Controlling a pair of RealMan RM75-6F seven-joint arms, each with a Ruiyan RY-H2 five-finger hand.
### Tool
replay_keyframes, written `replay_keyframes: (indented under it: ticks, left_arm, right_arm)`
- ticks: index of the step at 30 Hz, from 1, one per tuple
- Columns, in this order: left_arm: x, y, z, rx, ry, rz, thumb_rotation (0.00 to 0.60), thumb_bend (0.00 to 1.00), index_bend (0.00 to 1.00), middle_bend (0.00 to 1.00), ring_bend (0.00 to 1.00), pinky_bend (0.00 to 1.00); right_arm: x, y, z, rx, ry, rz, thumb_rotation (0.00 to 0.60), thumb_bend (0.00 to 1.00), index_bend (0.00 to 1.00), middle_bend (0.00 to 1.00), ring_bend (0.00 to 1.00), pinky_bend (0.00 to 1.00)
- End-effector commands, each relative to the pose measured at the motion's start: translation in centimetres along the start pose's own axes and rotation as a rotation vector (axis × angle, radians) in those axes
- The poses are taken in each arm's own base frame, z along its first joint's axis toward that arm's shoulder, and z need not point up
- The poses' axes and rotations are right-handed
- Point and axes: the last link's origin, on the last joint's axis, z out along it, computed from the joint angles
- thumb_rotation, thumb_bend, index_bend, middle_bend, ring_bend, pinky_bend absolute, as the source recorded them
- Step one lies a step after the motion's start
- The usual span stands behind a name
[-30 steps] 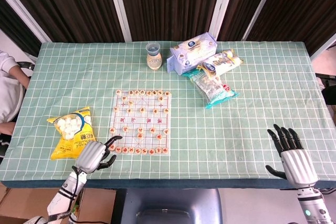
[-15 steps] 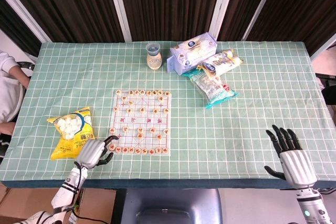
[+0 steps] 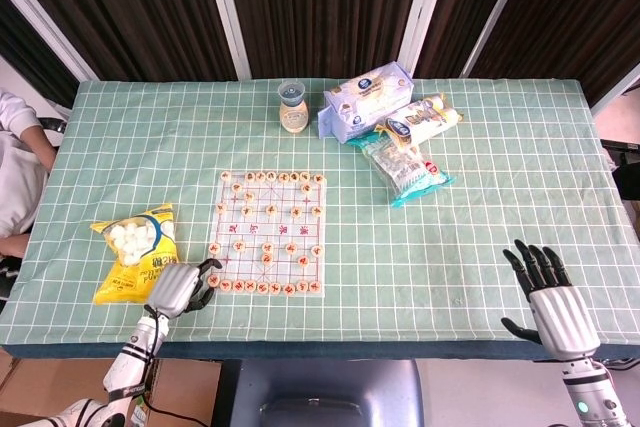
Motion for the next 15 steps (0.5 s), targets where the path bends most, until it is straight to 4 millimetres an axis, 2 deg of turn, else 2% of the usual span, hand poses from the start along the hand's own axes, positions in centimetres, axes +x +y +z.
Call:
replay_keyframes:
  ticks: [1, 15]
  left_arm:
    - [-0.16, -0.14, 0.00, 0.003, 0.002, -0.004, 0.600, 0.40, 0.36, 1.00, 1.00, 1.00]
    - [-0.41, -0.30, 0.00, 0.009, 0.007, -0.002, 0.600, 0.40, 0.43, 1.00, 1.00, 1.00]
  right_arm:
    - [-0.06, -0.07, 0.00, 0.002, -0.003, -0.001, 0.600, 0.20, 0.00, 0.00, 0.00, 0.00]
    - [-0.09, -0.12, 0.02, 0.000, -0.004, -0.004, 0.600, 0.20, 0.00, 0.00, 0.00, 0.00]
